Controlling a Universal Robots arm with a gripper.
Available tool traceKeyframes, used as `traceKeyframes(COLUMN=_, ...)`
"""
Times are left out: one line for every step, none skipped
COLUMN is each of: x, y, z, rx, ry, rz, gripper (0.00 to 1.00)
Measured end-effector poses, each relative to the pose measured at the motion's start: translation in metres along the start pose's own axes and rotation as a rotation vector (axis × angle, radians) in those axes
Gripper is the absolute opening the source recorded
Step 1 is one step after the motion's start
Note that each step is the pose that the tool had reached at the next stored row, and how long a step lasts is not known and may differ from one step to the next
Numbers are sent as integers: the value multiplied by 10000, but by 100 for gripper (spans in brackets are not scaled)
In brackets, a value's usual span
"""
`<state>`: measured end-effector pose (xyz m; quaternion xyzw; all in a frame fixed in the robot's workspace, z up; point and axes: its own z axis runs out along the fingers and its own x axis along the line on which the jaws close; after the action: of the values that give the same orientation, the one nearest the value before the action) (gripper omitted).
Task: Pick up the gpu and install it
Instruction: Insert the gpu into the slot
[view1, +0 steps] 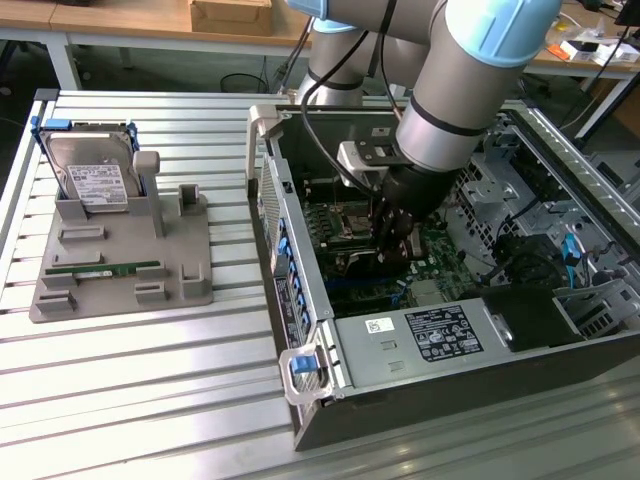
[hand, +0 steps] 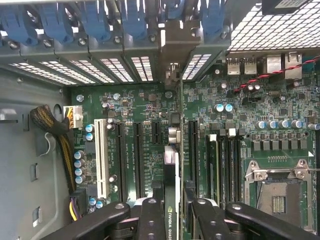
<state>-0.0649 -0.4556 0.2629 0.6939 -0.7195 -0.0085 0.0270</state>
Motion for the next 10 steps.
traceKeyframes(x=0, y=-15, z=4, rx=0, ry=0, rz=0, gripper=26)
traceKeyframes(x=-1, y=-28, z=6, rx=2, ry=0, rz=0, gripper=26)
traceKeyframes(x=-1, y=-32, z=12, rx=2, ry=-1, rz=0, gripper=26)
traceKeyframes(x=-2, y=-32, z=18, rx=2, ry=0, rz=0, gripper=26)
traceKeyframes(x=-2, y=-33, z=24, rx=2, ry=10, rz=-2, gripper=26)
traceKeyframes(x=-1, y=-31, z=27, rx=1, ry=15, rz=-1, gripper=26)
traceKeyframes(x=-2, y=-30, z=31, rx=2, ry=13, rz=-1, gripper=26)
traceKeyframes(x=-2, y=-29, z=32, rx=3, ry=13, rz=0, gripper=26)
traceKeyframes(x=-2, y=-29, z=32, rx=3, ry=12, rz=0, gripper=26)
traceKeyframes(x=-2, y=-29, z=32, rx=3, ry=12, rz=0, gripper=26)
